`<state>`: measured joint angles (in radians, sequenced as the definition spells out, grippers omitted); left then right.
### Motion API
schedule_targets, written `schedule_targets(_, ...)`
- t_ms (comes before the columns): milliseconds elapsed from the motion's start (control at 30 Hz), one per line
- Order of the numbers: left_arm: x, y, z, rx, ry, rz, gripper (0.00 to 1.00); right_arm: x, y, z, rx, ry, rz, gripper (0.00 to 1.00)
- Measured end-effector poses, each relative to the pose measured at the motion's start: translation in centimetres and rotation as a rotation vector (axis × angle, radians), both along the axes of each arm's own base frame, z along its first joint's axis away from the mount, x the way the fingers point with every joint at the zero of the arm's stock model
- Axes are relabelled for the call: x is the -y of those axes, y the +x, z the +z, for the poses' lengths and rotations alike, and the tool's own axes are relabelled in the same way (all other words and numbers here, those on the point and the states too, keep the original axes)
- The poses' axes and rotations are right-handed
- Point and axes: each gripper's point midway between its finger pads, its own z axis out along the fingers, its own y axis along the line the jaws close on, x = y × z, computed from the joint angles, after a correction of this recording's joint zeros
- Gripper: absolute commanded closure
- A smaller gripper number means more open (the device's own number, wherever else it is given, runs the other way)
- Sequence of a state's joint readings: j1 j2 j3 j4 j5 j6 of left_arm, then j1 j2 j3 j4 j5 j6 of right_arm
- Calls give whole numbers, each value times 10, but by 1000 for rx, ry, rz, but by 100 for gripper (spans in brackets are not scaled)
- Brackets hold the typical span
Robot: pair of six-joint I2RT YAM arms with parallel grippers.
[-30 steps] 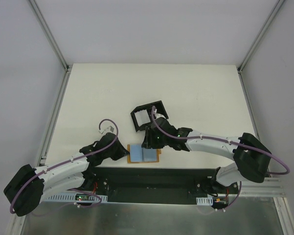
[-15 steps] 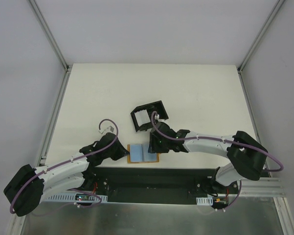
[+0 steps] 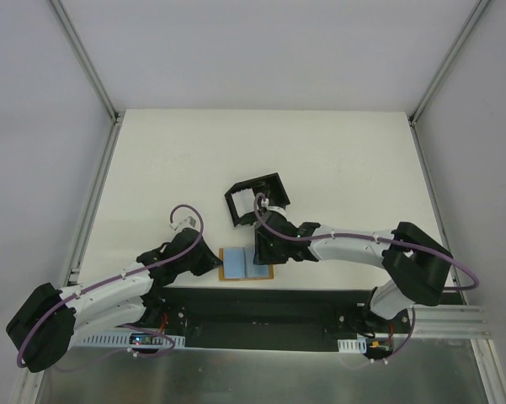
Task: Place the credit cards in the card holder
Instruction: Turn over the card slot in the card holder.
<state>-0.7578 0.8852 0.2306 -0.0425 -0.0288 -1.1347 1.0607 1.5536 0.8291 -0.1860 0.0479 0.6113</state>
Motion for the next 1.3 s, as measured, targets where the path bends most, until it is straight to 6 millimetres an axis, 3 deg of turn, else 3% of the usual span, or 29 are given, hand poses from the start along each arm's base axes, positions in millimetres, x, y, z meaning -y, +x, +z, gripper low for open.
schedule_targets(200, 0, 0, 0, 0, 1, 0, 100, -9, 0, 8, 32, -48, 34, 65)
schedule_targets(533, 0, 0, 0, 0, 0, 0, 100, -33, 1, 42, 113, -54, 100, 66)
schedule_targets(900, 0, 0, 1, 6, -6, 0, 100, -62, -15, 20, 19, 15, 198, 56)
schedule_targets(1067, -2, -2, 0, 11, -11, 1, 100, -77, -16, 28, 13, 90, 222, 54)
schedule_targets(1300, -2, -2, 1, 20, -15, -3, 100, -70, -8, 33, 37, 108, 190, 54)
